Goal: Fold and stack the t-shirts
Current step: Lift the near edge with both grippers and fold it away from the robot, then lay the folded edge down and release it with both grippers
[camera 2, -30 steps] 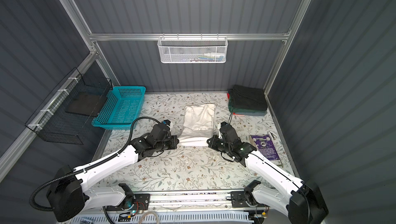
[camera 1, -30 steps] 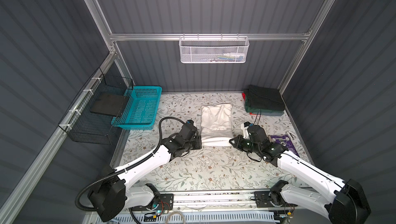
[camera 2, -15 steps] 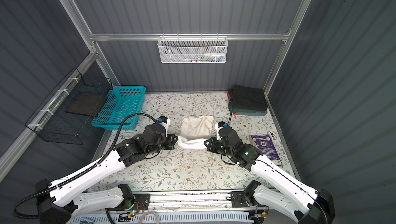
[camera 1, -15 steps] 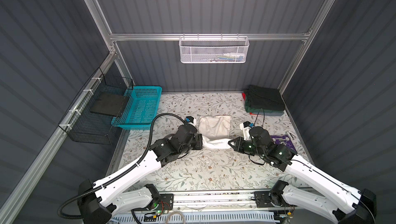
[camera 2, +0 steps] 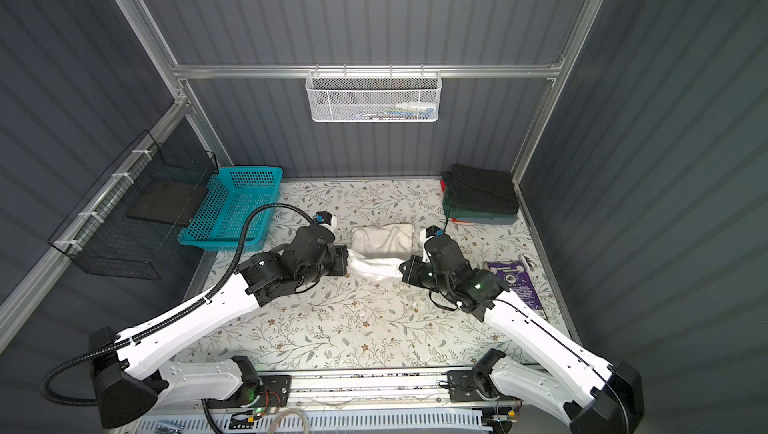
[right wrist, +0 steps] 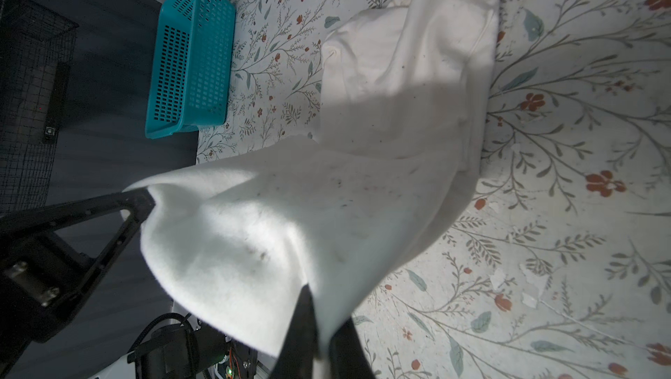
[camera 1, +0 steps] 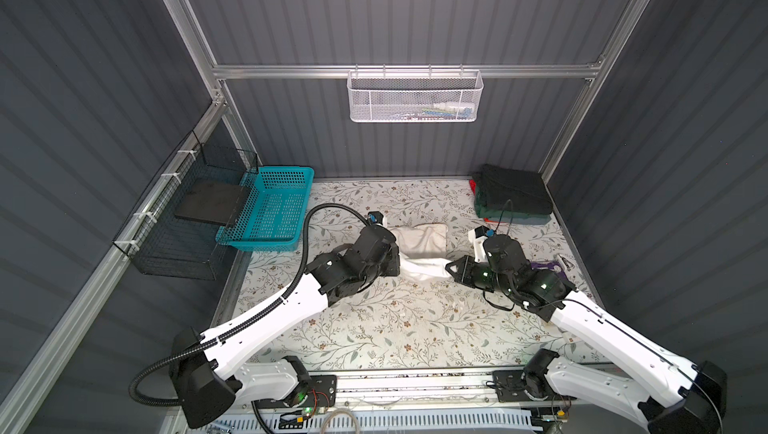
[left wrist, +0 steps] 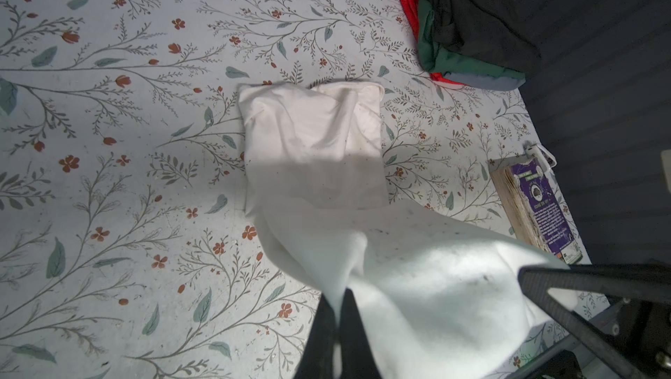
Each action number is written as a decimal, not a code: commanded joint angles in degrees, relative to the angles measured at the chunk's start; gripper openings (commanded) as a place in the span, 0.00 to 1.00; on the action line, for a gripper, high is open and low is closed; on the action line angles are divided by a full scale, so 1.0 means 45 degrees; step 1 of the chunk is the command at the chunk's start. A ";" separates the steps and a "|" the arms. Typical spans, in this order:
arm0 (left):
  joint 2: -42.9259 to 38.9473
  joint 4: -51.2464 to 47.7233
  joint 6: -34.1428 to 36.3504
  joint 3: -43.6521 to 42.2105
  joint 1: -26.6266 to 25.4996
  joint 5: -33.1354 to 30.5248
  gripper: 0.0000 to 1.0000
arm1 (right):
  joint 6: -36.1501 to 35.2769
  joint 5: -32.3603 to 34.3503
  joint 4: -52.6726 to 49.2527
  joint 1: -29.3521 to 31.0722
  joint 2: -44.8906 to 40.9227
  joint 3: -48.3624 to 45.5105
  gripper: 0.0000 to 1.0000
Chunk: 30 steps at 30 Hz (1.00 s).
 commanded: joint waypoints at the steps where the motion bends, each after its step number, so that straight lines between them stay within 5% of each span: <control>1: 0.0390 -0.0065 0.0575 0.0668 0.0282 -0.0348 0.00 | -0.0504 -0.0663 0.0193 -0.0529 0.0328 0.0547 0.03; 11: 0.1730 0.0613 0.0885 0.1237 0.1921 0.0832 0.00 | -0.1077 -0.2303 0.0946 -0.2127 0.2055 0.1243 0.02; 30: 0.5645 0.1236 0.1760 0.3595 0.2922 0.0934 0.00 | -0.1921 -0.4531 0.1875 -0.4303 0.6289 0.2886 0.00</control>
